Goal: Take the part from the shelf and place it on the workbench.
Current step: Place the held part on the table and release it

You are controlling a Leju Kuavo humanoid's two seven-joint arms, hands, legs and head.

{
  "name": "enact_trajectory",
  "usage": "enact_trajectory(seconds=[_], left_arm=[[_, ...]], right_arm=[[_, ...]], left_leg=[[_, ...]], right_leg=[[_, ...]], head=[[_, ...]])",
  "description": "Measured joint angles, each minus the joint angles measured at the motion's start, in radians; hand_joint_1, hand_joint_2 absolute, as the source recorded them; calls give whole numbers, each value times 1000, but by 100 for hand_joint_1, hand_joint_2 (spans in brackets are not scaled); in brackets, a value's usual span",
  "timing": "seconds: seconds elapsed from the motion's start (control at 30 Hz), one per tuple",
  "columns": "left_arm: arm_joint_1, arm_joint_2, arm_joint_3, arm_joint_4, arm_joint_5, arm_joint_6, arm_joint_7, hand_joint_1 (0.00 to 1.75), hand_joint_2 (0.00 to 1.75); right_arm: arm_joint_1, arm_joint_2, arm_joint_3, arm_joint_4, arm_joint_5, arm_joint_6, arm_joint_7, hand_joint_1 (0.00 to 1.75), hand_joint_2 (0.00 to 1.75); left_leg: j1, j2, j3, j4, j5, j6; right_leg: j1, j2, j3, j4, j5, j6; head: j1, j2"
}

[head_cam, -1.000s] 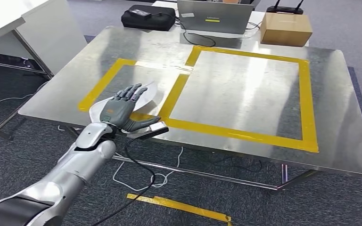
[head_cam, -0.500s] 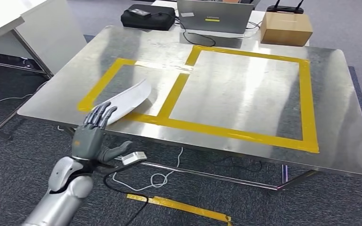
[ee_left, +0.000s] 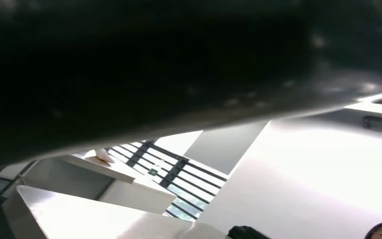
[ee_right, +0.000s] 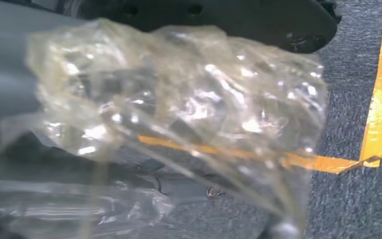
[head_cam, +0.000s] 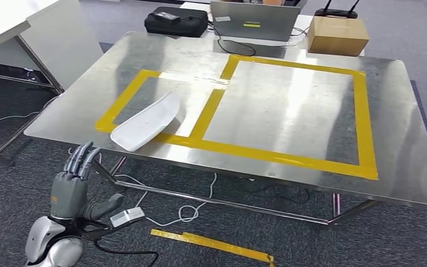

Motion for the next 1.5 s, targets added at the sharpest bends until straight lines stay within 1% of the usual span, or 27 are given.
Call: enact_trajectory(seconds=[0.03,0.1,0.17,0.2,0.3,0.37,0.47,0.5,0.57,0.63,0.67,0.7,0.73,0.83,0.9,0.97,1.0,1.07,1.13,1.17,1.2,1.23,1.3,1.37,1.4,1.43,1.5], left_arm=[[2,0,1,-3,2,0,0,0,0],[15,0,5,-5,24,4,-9,0,0],[43,-1,19,-6,82,13,-33,0,0],[59,-4,30,-5,124,19,-53,0,0],[102,-21,85,-1,267,25,-137,0,0],[118,-42,137,6,336,13,-190,0,0],[133,-80,217,22,386,-16,-236,0,0],[135,-89,241,29,397,-28,-241,0,0],[138,-112,296,55,422,-62,-246,0,0],[136,-135,355,92,461,-112,-250,0,0],[133,-145,385,114,485,-139,-251,0,0],[128,-154,415,136,510,-167,-252,0,0],[122,-162,446,159,531,-193,-253,0,0],[101,-179,528,216,556,-241,-254,0,0],[90,-189,562,241,560,-251,-254,0,0],[85,-198,584,260,562,-254,-255,0,0],[83,-202,592,268,563,-255,-255,0,0],[76,-210,608,282,565,-262,-255,0,0],[67,-217,630,306,570,-282,-254,0,0],[61,-220,646,326,573,-293,-254,0,0],[53,-222,663,350,576,-304,-254,0,0],[44,-224,683,379,577,-314,-254,0,0],[27,-225,721,436,576,-326,-254,0,0],[8,-223,755,498,567,-332,-255,0,0],[-1,-222,771,532,562,-334,-255,0,0],[-10,-220,787,567,557,-337,-255,0,0],[-21,-214,814,627,553,-342,-255,0,0]], right_arm=[[0,0,-2,0,0,0,0,0,0],[-3,-1,-4,-1,-2,0,-2,0,0],[-4,-1,-9,-2,-3,0,-4,0,0],[-3,-1,-12,-3,-3,0,-5,0,0],[0,-1,-20,-4,0,-2,-1,0,0],[-1,-1,-22,-4,4,-2,3,0,0],[0,0,-29,-4,11,-3,11,0,0],[0,0,-31,-4,14,-4,13,0,0],[-2,0,-35,-5,19,-5,14,0,0],[-2,3,-39,-5,21,-14,15,0,0],[-2,6,-42,-5,21,-21,15,0,0],[-2,10,-44,-5,21,-29,15,0,0],[-3,13,-47,-5,22,-34,15,0,0],[-6,22,-52,-5,22,-39,14,0,0],[-8,25,-54,-5,22,-39,14,0,0],[-8,26,-56,-5,22,-39,14,0,0],[-7,26,-57,-5,22,-40,14,0,0],[-5,26,-61,-5,22,-39,14,0,0],[-6,26,-63,-5,23,-36,14,0,0],[-6,26,-65,-5,25,-34,13,0,0],[-6,26,-67,-5,26,-32,13,0,0],[-5,26,-68,-5,28,-31,13,0,0],[-5,26,-70,-5,33,-26,14,0,0],[-7,24,-70,-5,39,-15,15,0,0],[-7,22,-70,-5,42,-9,15,0,0],[-6,20,-71,-5,43,-3,15,0,0],[-2,17,-71,-5,46,4,16,0,0]], left_leg=[[4,7,1,-5,5,4],[4,22,-1,-5,8,6],[4,39,-6,-4,10,4],[4,45,-8,-3,11,2],[5,55,-15,3,15,-11],[2,55,-18,8,18,-25],[6,54,-19,9,24,-44],[8,53,-24,17,13,-50],[12,52,-56,100,-63,-59],[13,51,-99,239,-156,-64],[13,51,-105,283,-178,-65],[13,51,-93,290,-181,-63],[13,51,-60,256,-167,-61],[10,49,88,35,-107,-45],[5,48,121,-24,-93,-36],[2,50,112,-22,-77,-25],[3,53,105,-23,-66,-17],[6,57,80,-27,-41,-3],[5,59,50,-26,-19,2],[5,59,35,-25,-7,1],[5,60,20,-24,4,-1],[5,60,5,-22,15,-3],[5,61,-20,-18,34,-10],[2,61,-37,-11,51,-19],[1,61,-42,-9,60,-24],[1,60,-45,-9,69,-30],[5,58,-52,-7,72,-43]], right_leg=[[3,-21,-16,36,-28,1],[3,-62,-62,162,-109,2],[2,-74,-88,258,-156,4],[2,-76,-73,253,-152,5],[1,-80,64,65,-91,3],[2,-78,114,-13,-76,-7],[6,-78,106,-16,-65,-31],[6,-80,105,-18,-59,-40],[6,-83,93,-21,-42,-56],[10,-83,70,-19,-23,-62],[12,-83,58,-18,-15,-62],[14,-83,47,-16,-8,-61],[16,-83,36,-15,-1,-60],[22,-82,15,-10,21,-53],[24,-83,9,-10,36,-43],[20,-83,6,-11,48,-31],[18,-83,0,-6,38,-26],[16,-82,-26,57,-39,-17],[15,-81,-56,183,-146,-11],[15,-81,-61,240,-173,-9],[15,-81,-53,271,-174,-8],[15,-82,-27,269,-155,-8],[15,-82,73,163,-103,-11],[16,-82,187,7,-101,-17],[18,-81,217,-43,-112,-21],[20,-81,228,-68,-119,-25],[20,-83,211,-71,-108,-42]], head=[[3,0],[8,0],[8,0],[8,0],[8,0],[4,0],[0,0],[0,0],[-3,0],[-7,0],[-7,0],[-8,0],[-7,0],[-6,0],[-3,0],[-2,0],[-2,0],[2,0],[6,0],[6,0],[6,0],[6,0],[6,0],[5,0],[5,0],[4,0],[5,0]])
